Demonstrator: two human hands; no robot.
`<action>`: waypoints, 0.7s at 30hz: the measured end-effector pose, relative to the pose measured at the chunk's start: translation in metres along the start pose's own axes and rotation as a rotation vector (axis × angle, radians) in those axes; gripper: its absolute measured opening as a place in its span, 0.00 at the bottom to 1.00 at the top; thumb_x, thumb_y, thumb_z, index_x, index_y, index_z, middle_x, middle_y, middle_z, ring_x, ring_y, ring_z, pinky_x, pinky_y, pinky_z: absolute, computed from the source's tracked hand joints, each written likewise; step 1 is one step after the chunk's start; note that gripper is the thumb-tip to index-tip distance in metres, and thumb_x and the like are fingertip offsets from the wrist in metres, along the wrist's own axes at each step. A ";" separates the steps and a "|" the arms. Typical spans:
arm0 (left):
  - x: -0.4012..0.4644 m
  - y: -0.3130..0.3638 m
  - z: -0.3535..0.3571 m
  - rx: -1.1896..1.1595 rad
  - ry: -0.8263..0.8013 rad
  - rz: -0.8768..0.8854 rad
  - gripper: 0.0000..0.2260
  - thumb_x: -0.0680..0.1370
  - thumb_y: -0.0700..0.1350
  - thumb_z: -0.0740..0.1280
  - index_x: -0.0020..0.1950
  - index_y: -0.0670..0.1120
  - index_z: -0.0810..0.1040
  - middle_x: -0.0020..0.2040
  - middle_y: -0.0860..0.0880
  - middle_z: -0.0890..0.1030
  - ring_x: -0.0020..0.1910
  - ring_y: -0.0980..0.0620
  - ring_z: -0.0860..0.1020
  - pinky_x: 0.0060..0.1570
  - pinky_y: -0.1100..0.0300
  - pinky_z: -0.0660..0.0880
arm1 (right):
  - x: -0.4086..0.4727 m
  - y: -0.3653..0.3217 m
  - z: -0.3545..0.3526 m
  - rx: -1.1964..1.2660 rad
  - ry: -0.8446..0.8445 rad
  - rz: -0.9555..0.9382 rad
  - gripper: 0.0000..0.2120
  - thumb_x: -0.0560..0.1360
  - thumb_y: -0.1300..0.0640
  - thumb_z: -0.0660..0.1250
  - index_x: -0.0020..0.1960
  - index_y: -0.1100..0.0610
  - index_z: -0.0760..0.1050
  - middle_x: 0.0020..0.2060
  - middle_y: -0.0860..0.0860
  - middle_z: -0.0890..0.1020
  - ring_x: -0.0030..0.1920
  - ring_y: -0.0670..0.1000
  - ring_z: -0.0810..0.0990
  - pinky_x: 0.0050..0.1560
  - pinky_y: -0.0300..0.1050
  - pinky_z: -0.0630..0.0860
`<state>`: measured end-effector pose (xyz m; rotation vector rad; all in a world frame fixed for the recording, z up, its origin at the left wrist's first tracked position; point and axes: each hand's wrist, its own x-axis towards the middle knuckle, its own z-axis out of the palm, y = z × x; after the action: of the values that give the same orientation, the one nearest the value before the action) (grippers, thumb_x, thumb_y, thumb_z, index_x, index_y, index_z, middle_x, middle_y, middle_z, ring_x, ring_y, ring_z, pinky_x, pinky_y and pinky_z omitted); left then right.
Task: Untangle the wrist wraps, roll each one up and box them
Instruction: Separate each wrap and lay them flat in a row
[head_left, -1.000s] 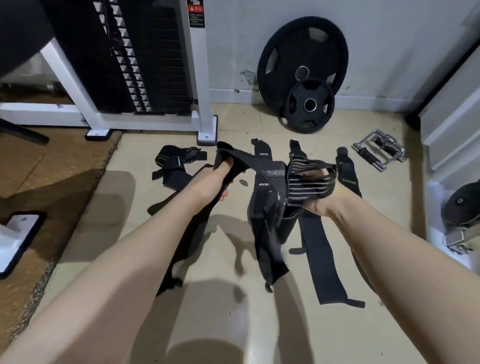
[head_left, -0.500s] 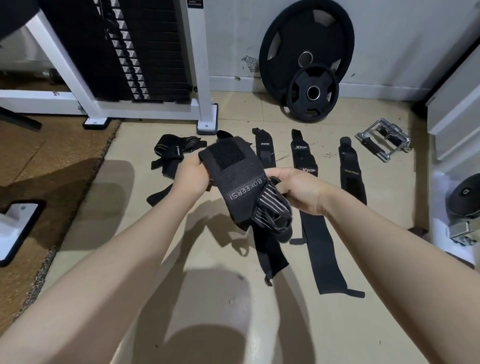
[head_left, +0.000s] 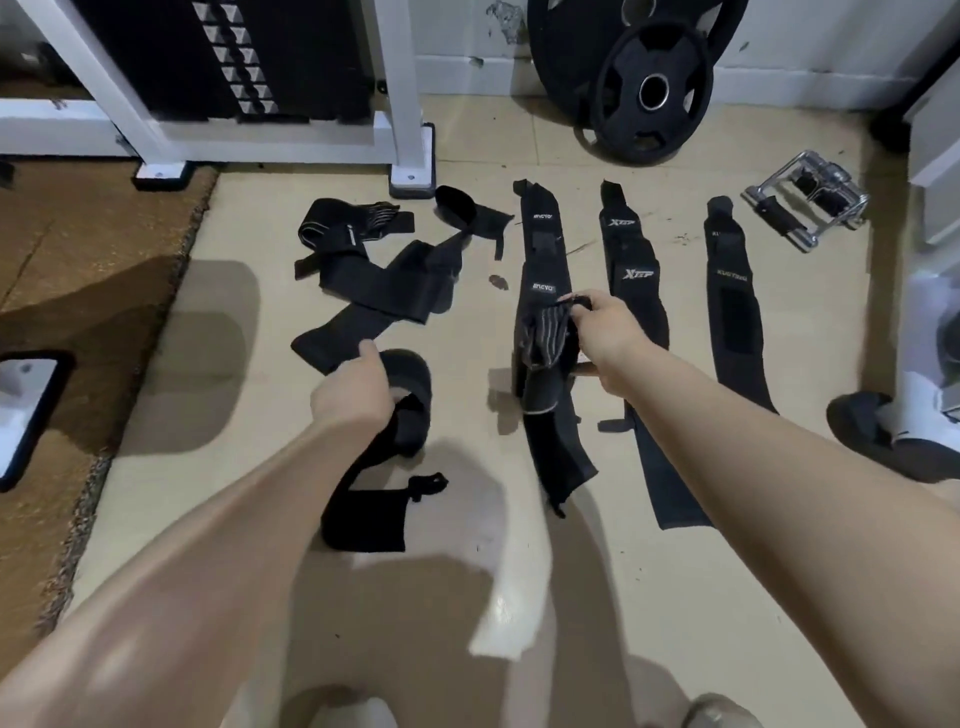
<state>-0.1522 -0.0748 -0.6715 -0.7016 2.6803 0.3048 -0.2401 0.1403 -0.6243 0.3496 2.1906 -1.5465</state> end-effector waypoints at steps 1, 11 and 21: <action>0.004 0.007 0.013 -0.063 -0.059 -0.018 0.30 0.78 0.42 0.62 0.75 0.42 0.50 0.58 0.40 0.77 0.52 0.40 0.77 0.43 0.51 0.71 | 0.002 0.000 0.000 0.043 -0.006 0.029 0.13 0.83 0.61 0.49 0.55 0.56 0.72 0.43 0.52 0.77 0.42 0.51 0.77 0.40 0.48 0.80; 0.011 0.101 0.041 -0.985 -0.246 0.277 0.13 0.78 0.53 0.65 0.60 0.51 0.78 0.54 0.54 0.79 0.54 0.55 0.76 0.56 0.60 0.71 | 0.042 -0.005 0.011 0.675 -0.414 0.228 0.17 0.83 0.54 0.51 0.63 0.63 0.71 0.53 0.60 0.81 0.49 0.56 0.82 0.47 0.50 0.81; 0.081 0.079 0.044 -2.078 -0.305 -0.435 0.19 0.84 0.41 0.49 0.75 0.40 0.62 0.73 0.40 0.67 0.73 0.40 0.64 0.72 0.47 0.61 | 0.114 0.138 0.008 -0.631 -0.352 -0.199 0.24 0.73 0.75 0.54 0.65 0.63 0.70 0.69 0.58 0.67 0.70 0.57 0.66 0.68 0.45 0.63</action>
<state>-0.2459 -0.0292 -0.7341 -1.3213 0.9196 2.6723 -0.2773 0.1758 -0.7964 -0.3200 2.3179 -0.8369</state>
